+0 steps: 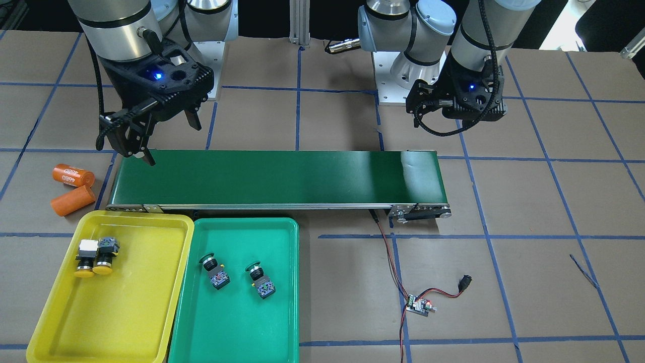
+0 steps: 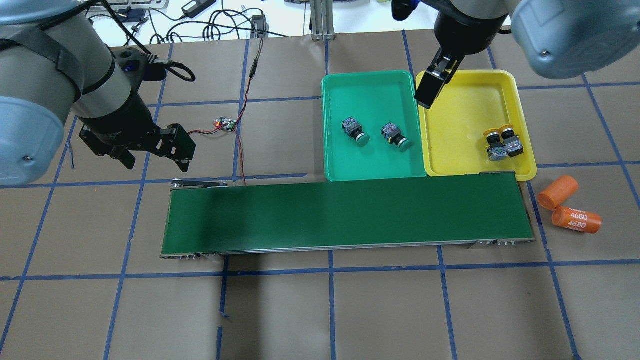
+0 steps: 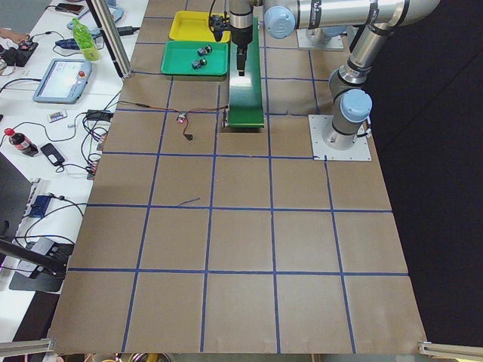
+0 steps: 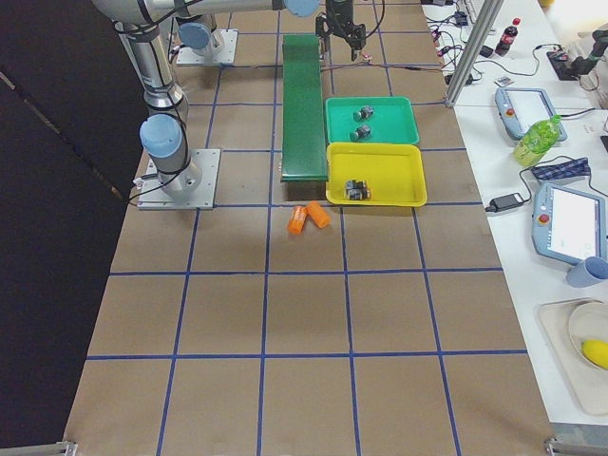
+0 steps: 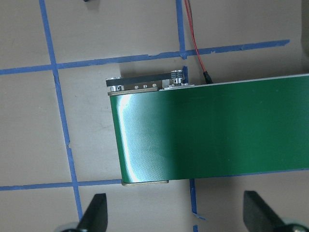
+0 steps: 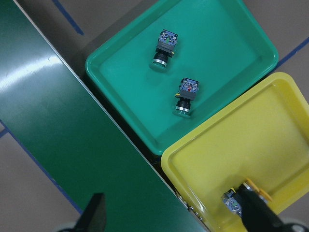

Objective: Sort buttons by color to trays

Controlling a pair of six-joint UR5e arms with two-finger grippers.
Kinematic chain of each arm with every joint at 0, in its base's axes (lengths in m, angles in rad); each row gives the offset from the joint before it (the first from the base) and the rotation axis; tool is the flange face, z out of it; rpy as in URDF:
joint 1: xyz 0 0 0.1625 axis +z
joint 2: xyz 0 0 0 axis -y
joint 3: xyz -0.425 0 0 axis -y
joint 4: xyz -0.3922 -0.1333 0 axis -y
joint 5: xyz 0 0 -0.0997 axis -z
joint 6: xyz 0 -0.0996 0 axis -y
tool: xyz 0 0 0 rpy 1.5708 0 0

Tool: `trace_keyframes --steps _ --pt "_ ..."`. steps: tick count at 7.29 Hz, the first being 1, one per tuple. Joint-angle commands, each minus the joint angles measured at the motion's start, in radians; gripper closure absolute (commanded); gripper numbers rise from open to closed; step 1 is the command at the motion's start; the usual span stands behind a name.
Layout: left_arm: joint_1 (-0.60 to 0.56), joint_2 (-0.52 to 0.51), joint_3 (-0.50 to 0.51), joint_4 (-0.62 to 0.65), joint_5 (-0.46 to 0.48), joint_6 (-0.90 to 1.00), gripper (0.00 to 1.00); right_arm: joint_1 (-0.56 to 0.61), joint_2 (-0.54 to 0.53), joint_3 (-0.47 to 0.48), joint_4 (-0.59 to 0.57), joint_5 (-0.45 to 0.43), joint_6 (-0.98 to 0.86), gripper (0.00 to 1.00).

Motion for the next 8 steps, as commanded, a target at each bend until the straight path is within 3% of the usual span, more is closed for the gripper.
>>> trace_keyframes --steps 1,5,8 --pt "0.000 -0.002 0.012 -0.001 -0.001 -0.003 0.00 -0.001 -0.010 -0.001 0.002 0.002 0.253 0.00" --pt "0.000 -0.006 0.017 -0.001 -0.003 -0.010 0.00 -0.001 -0.030 0.002 0.002 0.003 0.736 0.00" --pt "0.000 -0.008 0.015 -0.001 -0.009 -0.015 0.00 -0.001 -0.030 0.019 0.058 0.002 0.755 0.00"
